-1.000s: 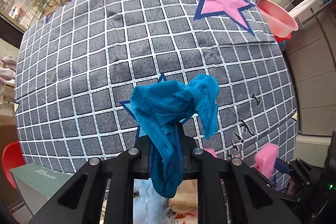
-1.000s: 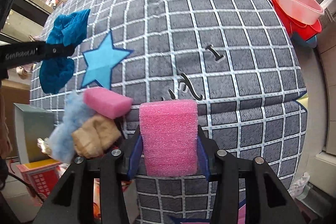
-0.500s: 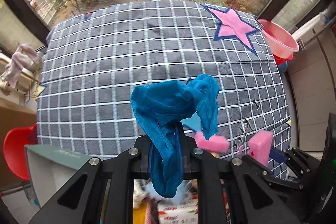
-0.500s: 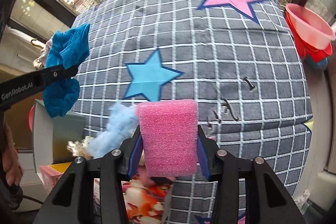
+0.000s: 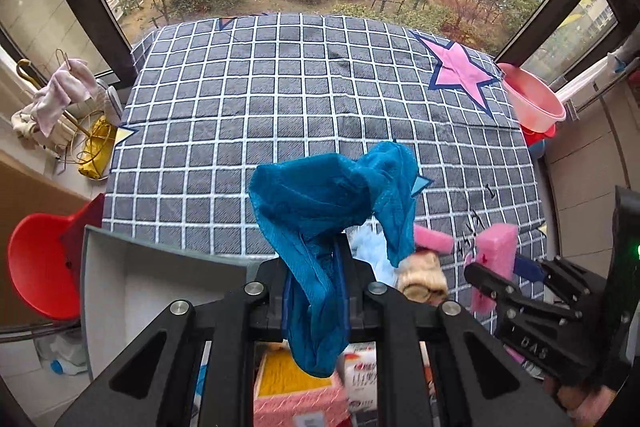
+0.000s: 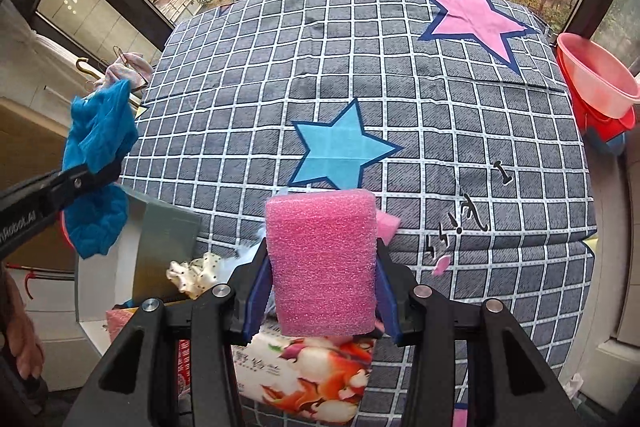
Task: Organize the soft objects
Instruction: 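Carry the blue cloth and pink sponge with both tools over the white box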
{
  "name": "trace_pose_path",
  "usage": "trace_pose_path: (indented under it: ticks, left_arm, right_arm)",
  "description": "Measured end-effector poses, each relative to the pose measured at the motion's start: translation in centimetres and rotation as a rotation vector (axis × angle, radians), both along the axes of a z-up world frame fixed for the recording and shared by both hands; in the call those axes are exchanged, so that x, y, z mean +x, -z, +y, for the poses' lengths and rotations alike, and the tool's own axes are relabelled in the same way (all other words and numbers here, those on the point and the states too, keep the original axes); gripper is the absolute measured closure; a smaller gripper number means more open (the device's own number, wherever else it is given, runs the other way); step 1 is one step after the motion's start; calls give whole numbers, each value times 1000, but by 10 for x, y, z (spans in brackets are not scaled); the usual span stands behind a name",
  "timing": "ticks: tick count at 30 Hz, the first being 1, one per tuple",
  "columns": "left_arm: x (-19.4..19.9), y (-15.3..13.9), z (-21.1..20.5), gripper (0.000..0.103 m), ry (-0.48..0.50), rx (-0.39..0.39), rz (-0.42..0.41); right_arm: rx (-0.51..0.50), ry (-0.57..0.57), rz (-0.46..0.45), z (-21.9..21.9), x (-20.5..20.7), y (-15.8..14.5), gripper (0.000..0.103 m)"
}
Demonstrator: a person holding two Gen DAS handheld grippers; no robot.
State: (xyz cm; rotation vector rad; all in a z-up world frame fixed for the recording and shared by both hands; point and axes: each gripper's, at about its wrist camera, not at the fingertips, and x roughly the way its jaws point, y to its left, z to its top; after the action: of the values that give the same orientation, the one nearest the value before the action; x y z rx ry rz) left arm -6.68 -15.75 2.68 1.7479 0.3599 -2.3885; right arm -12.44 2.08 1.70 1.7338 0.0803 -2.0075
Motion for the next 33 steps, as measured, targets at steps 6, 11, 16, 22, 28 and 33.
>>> trace_pose_path:
  ticks: [6, 11, 16, 22, 28, 33]
  left_arm:
    - [34, -5, 2, 84, 37, 14, 0]
    - [60, -6, 8, 84, 70, 39, -2]
    - [84, -8, 16, 84, 112, 49, 1]
    - [115, -8, 26, 84, 177, 63, -4]
    - [144, -5, 27, 84, 216, 69, -12]
    - [166, -4, 13, 84, 199, 84, -10]
  right_arm:
    - [15, 17, -6, -4, 23, -9, 55]
    - [26, 33, -10, -5, 42, -15, 55]
    - [44, 38, -1, -3, 64, -22, 55]
    - [71, 49, -7, 6, 94, -25, 55]
    - [103, 58, -26, 13, 127, -23, 55]
    - [115, 61, -42, 10, 153, -22, 55]
